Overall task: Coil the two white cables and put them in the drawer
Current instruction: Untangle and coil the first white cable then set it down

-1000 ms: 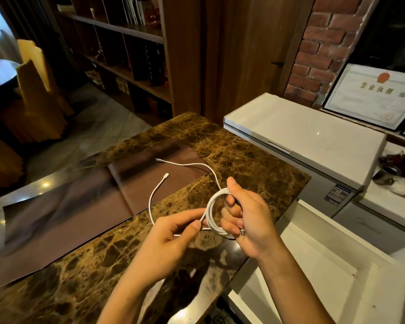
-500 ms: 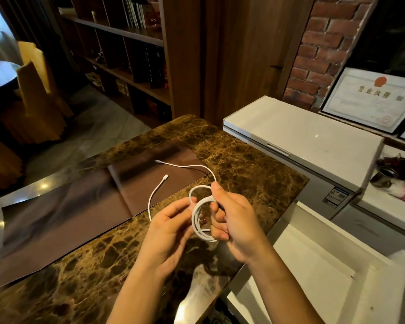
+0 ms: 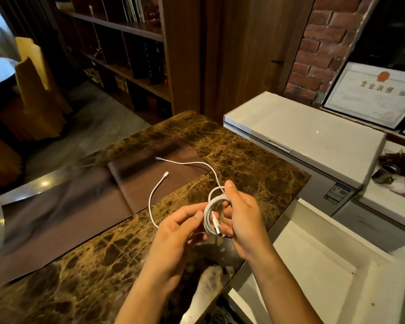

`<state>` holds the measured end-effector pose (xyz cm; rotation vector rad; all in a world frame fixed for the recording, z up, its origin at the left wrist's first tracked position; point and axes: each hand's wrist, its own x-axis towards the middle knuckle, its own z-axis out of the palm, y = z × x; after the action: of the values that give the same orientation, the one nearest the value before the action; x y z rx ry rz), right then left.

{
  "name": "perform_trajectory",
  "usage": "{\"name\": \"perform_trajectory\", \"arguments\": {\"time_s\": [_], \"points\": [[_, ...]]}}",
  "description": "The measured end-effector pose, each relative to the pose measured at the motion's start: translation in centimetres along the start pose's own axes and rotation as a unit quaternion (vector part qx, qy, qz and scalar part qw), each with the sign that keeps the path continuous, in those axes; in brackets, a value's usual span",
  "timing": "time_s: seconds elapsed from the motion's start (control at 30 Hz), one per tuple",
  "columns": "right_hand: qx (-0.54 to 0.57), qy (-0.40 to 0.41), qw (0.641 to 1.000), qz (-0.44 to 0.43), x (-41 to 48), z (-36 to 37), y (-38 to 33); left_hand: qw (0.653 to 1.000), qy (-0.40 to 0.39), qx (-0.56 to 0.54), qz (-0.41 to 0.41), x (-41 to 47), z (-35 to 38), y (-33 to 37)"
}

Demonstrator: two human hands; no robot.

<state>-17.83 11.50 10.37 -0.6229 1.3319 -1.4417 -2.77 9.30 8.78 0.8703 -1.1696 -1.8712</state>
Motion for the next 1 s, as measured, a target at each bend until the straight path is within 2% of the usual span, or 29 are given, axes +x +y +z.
{"name": "perform_trajectory", "arguments": {"time_s": [0.1, 0.17, 0.23, 0.33, 0.4, 0.43, 0.47, 0.57, 0.67, 0.8, 0.93, 1.0], "points": [[0.016, 0.03, 0.999, -0.002, 0.2, 0.0, 0.1, 0.992, -0.055, 0.067, 0.092, -0.6, -0.5, -0.3], [0.019, 0.04, 0.999, -0.001, 0.3, 0.2, 0.3, 0.969, -0.041, 0.179, 0.163, -0.6, -0.5, -0.6], [0.02, 0.037, 0.999, -0.001, 0.4, 0.4, 0.4, 0.925, 0.018, 0.295, 0.241, -0.4, -0.2, -1.0], [0.039, 0.023, 0.999, 0.011, 0.3, 0.9, 0.8, 0.841, 0.098, 0.398, 0.354, 0.1, -0.1, -1.3], [0.055, 0.019, 0.998, 0.024, 0.3, 1.0, 0.9, 0.791, 0.135, 0.432, 0.412, 0.5, -0.3, -1.7], [0.064, 0.017, 0.997, 0.029, 0.3, 1.1, 0.9, 0.786, 0.154, 0.424, 0.423, 0.6, -0.3, -1.9], [0.075, 0.015, 0.997, 0.033, 0.5, 1.1, 1.0, 0.797, 0.169, 0.399, 0.42, 0.7, -0.3, -1.9], [0.092, 0.008, 0.995, 0.042, 0.9, 1.2, 0.9, 0.861, 0.195, 0.293, 0.366, 0.6, 0.0, -1.6], [0.075, -0.006, 0.997, 0.036, 1.3, 0.9, 0.8, 0.901, 0.244, 0.187, 0.308, 0.9, -0.5, -0.8], [0.028, -0.038, 0.999, 0.026, 1.3, 0.3, 1.1, 0.913, 0.298, 0.096, 0.262, 1.3, -1.8, 0.2], [0.03, -0.044, 0.998, 0.041, 1.4, 0.5, 1.6, 0.931, 0.3, -0.01, 0.21, 1.8, -1.5, -0.2], [0.035, -0.045, 0.997, 0.046, 1.3, 0.7, 1.7, 0.942, 0.29, -0.018, 0.165, 2.0, -1.1, -0.7]]}}
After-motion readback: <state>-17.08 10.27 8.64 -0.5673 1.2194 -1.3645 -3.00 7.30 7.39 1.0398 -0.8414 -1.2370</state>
